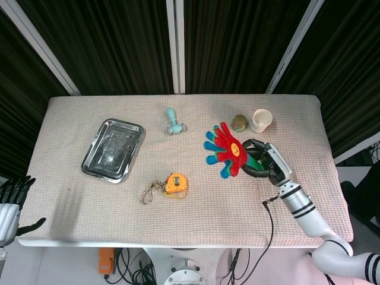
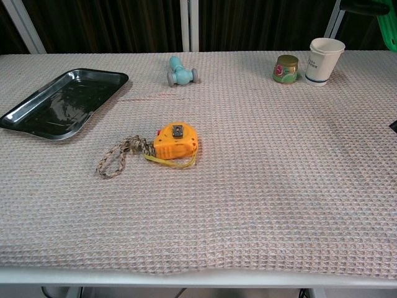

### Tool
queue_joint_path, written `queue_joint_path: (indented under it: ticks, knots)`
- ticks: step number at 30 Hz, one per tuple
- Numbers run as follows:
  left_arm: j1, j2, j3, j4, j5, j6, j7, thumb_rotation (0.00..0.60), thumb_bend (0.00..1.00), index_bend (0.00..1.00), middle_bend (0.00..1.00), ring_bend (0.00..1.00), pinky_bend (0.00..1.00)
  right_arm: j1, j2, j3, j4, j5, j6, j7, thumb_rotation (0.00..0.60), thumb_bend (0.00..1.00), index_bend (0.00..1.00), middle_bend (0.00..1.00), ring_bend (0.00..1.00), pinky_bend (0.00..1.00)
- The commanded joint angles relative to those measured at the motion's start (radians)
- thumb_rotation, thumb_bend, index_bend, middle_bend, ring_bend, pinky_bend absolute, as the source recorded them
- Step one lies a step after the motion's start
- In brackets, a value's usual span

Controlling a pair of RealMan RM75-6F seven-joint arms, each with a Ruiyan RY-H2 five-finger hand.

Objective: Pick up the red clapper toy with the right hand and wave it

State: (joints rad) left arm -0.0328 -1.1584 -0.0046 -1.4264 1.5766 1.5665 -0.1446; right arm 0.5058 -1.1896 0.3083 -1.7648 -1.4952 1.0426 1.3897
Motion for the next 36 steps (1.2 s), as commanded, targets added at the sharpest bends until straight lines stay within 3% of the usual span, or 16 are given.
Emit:
queue_joint_path:
  ticks: [1, 3, 5, 12, 14, 16, 24, 29, 36]
  knots:
    - [-0.001, 0.001, 0.0, 0.001, 0.001, -0.001, 0.0, 0.6, 0.11, 0.09, 0.04, 0.0, 0.0, 0.0, 0.07, -0.023, 0.02, -0.099, 0.021, 0.419, 0.6, 0.48, 0.98, 0.85, 0.82, 0.98]
    - [-0.001, 0.0, 0.001, 0.002, 0.001, -0.001, -0.001, 0.6, 0.11, 0.09, 0.04, 0.0, 0.0, 0.013, 0.049, -0.035, 0.057, -0.1, 0.019, 0.328, 0.6, 0.48, 0.98, 0.85, 0.82, 0.98]
    - [0.0, -0.001, 0.001, 0.004, -0.002, -0.003, -0.003, 0.6, 0.11, 0.09, 0.04, 0.0, 0.0, 0.025, 0.02, -0.041, 0.091, -0.093, 0.017, 0.115, 0.6, 0.48, 0.98, 0.85, 0.82, 0.98]
    - [0.001, -0.006, 0.003, 0.015, -0.006, -0.006, -0.008, 0.6, 0.11, 0.09, 0.04, 0.0, 0.0, 0.054, -0.1, -0.065, 0.145, 0.001, 0.036, -0.922, 0.6, 0.48, 0.98, 0.85, 0.82, 0.98]
    - [0.002, -0.006, 0.003, 0.016, -0.006, -0.006, -0.009, 0.6, 0.11, 0.09, 0.04, 0.0, 0.0, 0.057, -0.144, -0.075, 0.184, -0.02, 0.085, -1.181, 0.6, 0.48, 0.98, 0.85, 0.82, 0.98]
    - [0.002, -0.005, 0.003, 0.016, -0.006, -0.004, -0.009, 0.6, 0.11, 0.09, 0.04, 0.0, 0.0, 0.058, -0.172, -0.086, 0.207, -0.03, 0.108, -1.314, 0.6, 0.48, 0.98, 0.85, 0.82, 0.98]
    - [0.006, -0.004, 0.005, 0.013, -0.003, 0.001, -0.006, 0.6, 0.11, 0.09, 0.04, 0.0, 0.0, 0.053, -0.189, -0.103, 0.19, 0.043, 0.095, -1.482, 0.6, 0.48, 0.98, 0.86, 0.82, 0.98]
    - [0.008, -0.008, 0.005, 0.018, -0.006, 0.002, -0.008, 0.6, 0.11, 0.09, 0.04, 0.0, 0.0, 0.032, -0.196, -0.099, 0.156, 0.094, 0.101, -1.386, 0.6, 0.48, 0.98, 0.86, 0.82, 0.98]
    - [0.01, -0.014, 0.007, 0.028, -0.007, 0.001, -0.015, 0.6, 0.11, 0.09, 0.04, 0.0, 0.0, 0.002, -0.258, -0.091, 0.224, 0.154, 0.11, -1.178, 0.6, 0.47, 0.98, 0.86, 0.82, 0.98]
